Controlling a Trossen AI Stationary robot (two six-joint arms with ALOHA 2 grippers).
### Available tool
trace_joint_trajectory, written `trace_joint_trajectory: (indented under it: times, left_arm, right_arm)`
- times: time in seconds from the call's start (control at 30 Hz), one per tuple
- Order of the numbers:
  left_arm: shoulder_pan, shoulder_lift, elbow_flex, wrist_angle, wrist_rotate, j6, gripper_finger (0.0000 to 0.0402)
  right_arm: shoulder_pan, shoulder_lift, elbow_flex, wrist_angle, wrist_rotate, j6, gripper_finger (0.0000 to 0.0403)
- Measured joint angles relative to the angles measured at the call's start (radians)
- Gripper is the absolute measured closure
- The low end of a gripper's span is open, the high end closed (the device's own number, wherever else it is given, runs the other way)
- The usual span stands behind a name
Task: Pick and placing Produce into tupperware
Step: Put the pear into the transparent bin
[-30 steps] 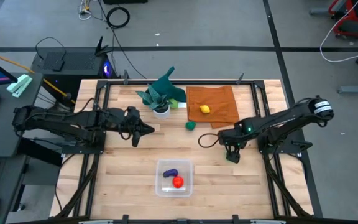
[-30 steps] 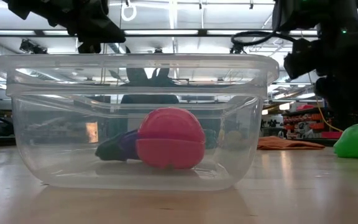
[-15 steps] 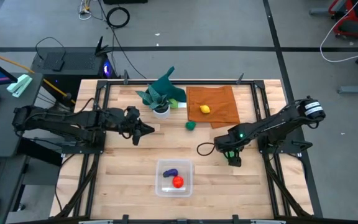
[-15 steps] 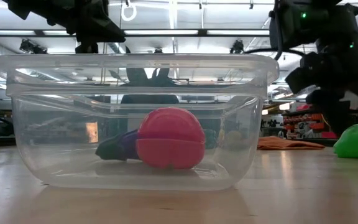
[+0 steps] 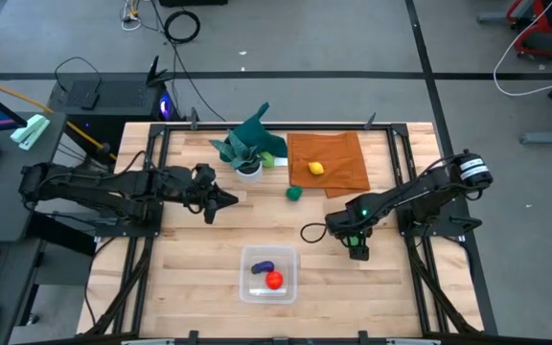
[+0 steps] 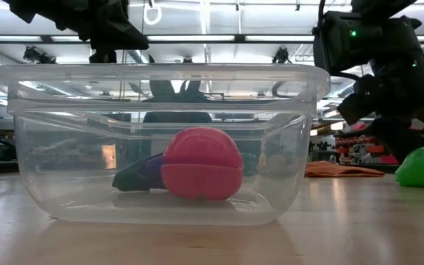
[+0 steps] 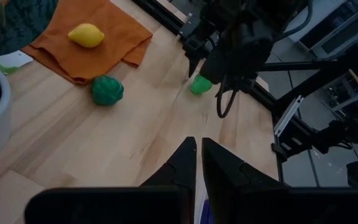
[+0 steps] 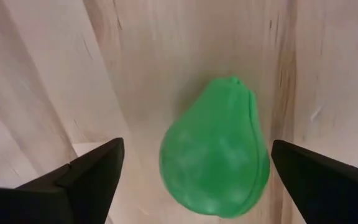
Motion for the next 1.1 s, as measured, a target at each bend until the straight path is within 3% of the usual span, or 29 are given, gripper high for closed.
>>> trace_joint_trajectory:
  times: [0.3, 1.1]
  left_arm:
    - [0.000, 0.000, 0.000, 0.000, 0.000, 0.016, 0.0363]
    - [-0.002, 0.000, 0.001, 0.001, 0.000, 0.028, 0.0379]
  right_arm:
    - [0.000, 0.007, 0.000, 0.005, -0.001, 0.037, 0.0067]
    - [0.000, 0.006, 0.000, 0.005, -0.019, 0.202, 0.0216]
